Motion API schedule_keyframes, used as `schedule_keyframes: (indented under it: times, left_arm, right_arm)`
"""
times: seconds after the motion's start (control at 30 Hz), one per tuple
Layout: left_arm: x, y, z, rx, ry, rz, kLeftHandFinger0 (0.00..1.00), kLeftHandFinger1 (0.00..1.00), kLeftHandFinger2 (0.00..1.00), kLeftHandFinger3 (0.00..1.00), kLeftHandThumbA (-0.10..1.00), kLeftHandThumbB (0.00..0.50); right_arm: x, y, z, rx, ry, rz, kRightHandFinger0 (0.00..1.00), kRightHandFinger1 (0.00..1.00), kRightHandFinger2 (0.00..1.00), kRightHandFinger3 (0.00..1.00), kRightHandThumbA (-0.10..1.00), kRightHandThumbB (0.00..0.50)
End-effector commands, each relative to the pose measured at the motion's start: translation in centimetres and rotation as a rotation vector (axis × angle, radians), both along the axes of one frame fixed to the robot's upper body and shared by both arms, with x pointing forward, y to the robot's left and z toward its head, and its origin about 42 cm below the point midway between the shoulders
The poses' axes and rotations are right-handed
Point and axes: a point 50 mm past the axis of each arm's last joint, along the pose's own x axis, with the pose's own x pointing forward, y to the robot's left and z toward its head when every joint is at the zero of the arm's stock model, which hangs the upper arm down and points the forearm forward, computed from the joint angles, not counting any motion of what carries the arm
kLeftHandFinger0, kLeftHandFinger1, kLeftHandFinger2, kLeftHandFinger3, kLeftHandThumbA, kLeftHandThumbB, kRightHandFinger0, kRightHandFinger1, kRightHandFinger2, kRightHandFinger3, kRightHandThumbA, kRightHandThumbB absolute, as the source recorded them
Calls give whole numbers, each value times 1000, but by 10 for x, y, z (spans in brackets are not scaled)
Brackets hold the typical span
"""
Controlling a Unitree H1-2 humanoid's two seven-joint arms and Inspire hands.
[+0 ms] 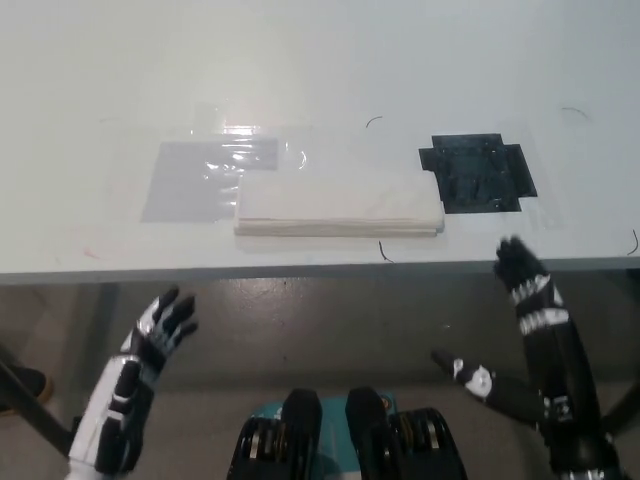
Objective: A stack of napkins is kept in the middle of the table close to the robot and the robot places both its hands sideways on the stack. Then it moves its hands away from each other while pressing down on the napkins to make them smooth
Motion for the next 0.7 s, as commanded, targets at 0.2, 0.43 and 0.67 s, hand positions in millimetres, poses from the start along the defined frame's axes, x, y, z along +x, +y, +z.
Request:
schedule_keyframes:
  times: [0.2,0.43,0.67]
  left_arm:
    - [72,-25,71,-91,-145,-81,1000,1000,1000,1000,1000,330]
    - [131,-63,93,-124,-153,-56,1000,1000,1000,1000,1000,284]
    - [194,-102,122,-116,-131,-80,1000,1000,1000,1000,1000,263]
  right_arm:
    - [73,47,73,127,-92,150,1000,1000,1000,1000,1000,289]
    - [125,79,94,205,-73,183,1000,1000,1000,1000,1000,258]
    - [173,114,116,271,-26,205,1000,1000,1000,1000,1000,259]
